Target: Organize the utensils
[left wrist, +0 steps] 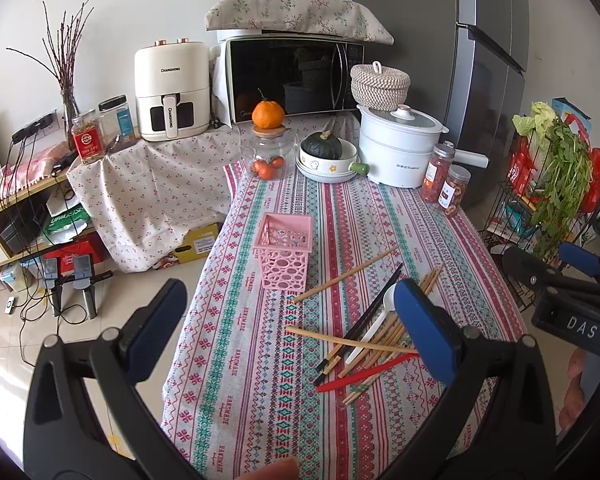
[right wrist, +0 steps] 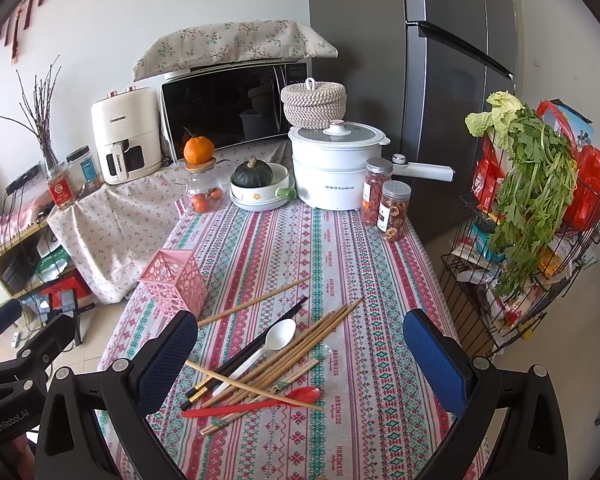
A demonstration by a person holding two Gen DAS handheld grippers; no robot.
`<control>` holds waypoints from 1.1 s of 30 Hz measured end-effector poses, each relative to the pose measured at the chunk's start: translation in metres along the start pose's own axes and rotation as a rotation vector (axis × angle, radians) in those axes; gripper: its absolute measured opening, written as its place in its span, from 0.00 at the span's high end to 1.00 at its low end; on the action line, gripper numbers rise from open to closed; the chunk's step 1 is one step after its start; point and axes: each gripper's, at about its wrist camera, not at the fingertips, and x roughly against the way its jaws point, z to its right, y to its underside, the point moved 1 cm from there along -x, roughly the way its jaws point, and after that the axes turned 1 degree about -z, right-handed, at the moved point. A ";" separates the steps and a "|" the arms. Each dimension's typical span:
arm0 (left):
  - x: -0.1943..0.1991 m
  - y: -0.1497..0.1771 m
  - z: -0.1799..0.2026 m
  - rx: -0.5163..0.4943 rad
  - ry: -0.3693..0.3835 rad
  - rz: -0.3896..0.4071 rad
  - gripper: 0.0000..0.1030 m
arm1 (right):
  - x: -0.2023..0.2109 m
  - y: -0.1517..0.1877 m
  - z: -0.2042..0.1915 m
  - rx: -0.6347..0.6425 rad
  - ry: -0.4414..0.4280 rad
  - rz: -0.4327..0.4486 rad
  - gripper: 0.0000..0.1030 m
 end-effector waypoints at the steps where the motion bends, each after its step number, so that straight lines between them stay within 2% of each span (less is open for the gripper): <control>1: -0.001 -0.001 0.000 -0.003 0.006 0.002 0.00 | -0.001 0.000 0.000 -0.001 0.002 -0.002 0.00; 5: -0.012 -0.009 0.006 -0.061 0.027 0.018 0.00 | -0.010 -0.005 0.006 -0.005 0.028 -0.012 0.00; 9: -0.042 -0.021 0.016 -0.142 0.039 -0.038 0.00 | -0.032 -0.014 0.019 -0.019 0.062 -0.051 0.00; 16: -0.113 -0.038 0.048 -0.251 0.162 -0.258 0.02 | -0.091 -0.021 0.056 -0.098 0.029 -0.219 0.00; 19: -0.144 -0.043 0.065 -0.261 0.224 -0.334 0.04 | -0.117 -0.020 0.075 -0.115 0.052 -0.275 0.00; 21: -0.167 -0.044 0.077 -0.271 0.260 -0.400 0.10 | -0.133 -0.018 0.088 -0.134 0.093 -0.309 0.00; 24: -0.201 -0.042 0.100 -0.318 0.281 -0.484 0.20 | -0.152 -0.013 0.110 -0.189 0.096 -0.357 0.00; 27: -0.234 -0.037 0.118 -0.369 0.278 -0.536 0.33 | -0.165 -0.010 0.122 -0.212 0.092 -0.391 0.00; 29: -0.258 -0.032 0.125 -0.384 0.276 -0.573 0.47 | -0.170 -0.009 0.125 -0.205 0.088 -0.408 0.00; 33: -0.296 -0.021 0.139 -0.412 0.257 -0.629 0.60 | -0.182 -0.004 0.124 -0.196 0.070 -0.444 0.00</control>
